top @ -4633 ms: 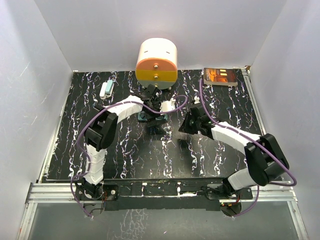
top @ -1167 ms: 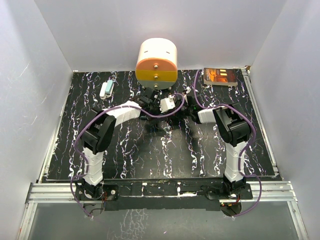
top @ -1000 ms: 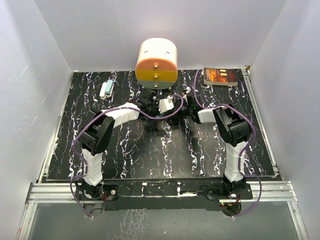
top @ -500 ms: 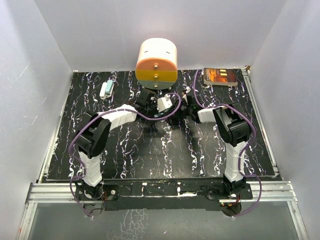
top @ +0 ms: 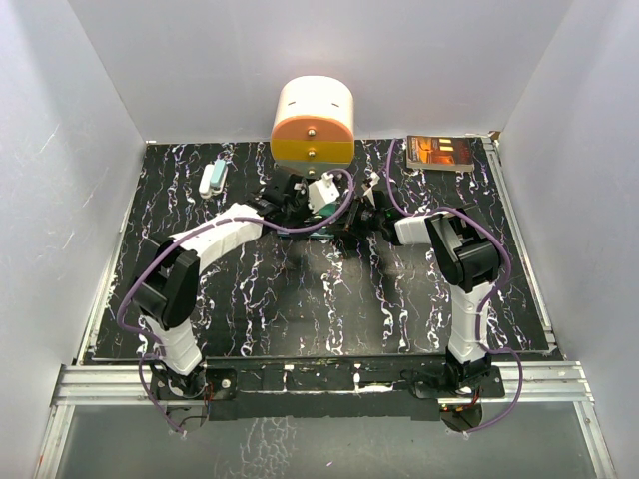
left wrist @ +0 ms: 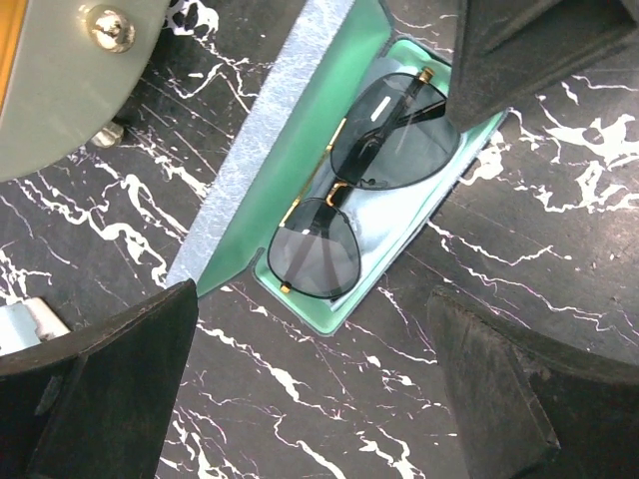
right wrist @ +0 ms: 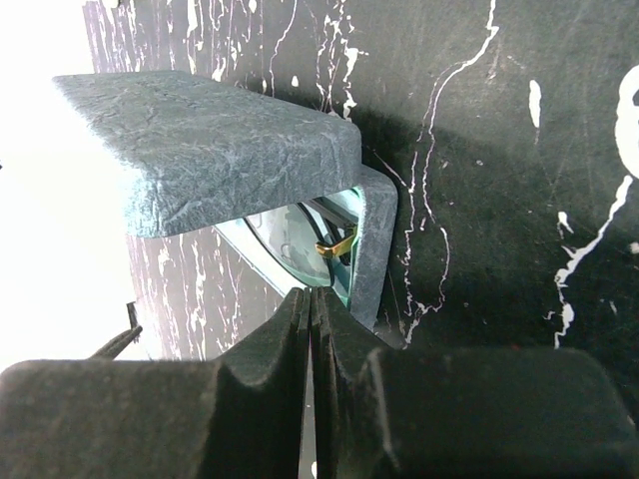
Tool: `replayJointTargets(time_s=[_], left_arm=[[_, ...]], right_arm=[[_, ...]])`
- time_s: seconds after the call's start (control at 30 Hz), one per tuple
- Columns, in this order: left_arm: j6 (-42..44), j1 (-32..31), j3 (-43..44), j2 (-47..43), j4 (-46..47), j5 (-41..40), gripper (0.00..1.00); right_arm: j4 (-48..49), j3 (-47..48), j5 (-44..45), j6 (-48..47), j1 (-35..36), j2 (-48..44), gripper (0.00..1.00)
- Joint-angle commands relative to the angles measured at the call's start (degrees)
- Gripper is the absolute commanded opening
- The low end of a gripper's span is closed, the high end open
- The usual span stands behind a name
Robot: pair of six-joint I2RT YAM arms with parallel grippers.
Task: Organize the sunglasses
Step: Close the sunglasses case at the center of the board.
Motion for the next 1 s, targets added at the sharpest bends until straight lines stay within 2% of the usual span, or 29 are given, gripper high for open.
replayJointTargets(time_s=[0.0, 0.2, 0.33, 0.43, 0.63, 0.73, 0.8, 0.9, 0.97], left_arm=[[-3.2, 0.1, 3.4, -4.0, -3.3, -3.0, 0.97], [-4.2, 0.1, 5.3, -5.6, -3.6, -5.2, 0.97], [-4.2, 0.1, 6.0, -5.8, -1.9, -7.5, 0.97], [-5.5, 0.2, 7.5, -5.2, -1.8, -9.4, 0.97], [-7.4, 0.2, 10.8, -3.0, -2.9, -12.6, 0.97], [-7.9, 0.2, 11.4, -2.3, -2.0, -12.4, 0.97], [-8.1, 0.2, 12.1, -1.5, -1.2, -12.0, 0.97], [-8.6, 0.2, 14.3, 1.1, -1.0, -11.9, 0.97], [-9.1, 0.2, 16.4, 3.2, -1.9, -12.0, 0.97]], right_arm=[[4.2, 1.7, -1.9, -0.4, -0.2, -2.1, 0.1], [4.8, 0.5, -2.5, -0.4, -0.4, -4.1, 0.17], [4.7, 0.1, -4.4, -0.4, -0.7, -5.8, 0.33], [2.7, -0.9, -4.0, -1.7, -1.3, -8.3, 0.38], [-7.8, -0.2, 0.4, -7.6, -2.8, -13.2, 0.38], [-16.2, 2.4, 6.3, -11.5, -2.8, -13.7, 0.25], [-20.2, 4.5, 8.4, -13.1, -2.8, -12.5, 0.2], [-23.2, 6.9, 7.3, -14.3, -2.8, -10.0, 0.21], [-21.3, 6.8, 5.9, -13.9, -2.6, -9.3, 0.26]])
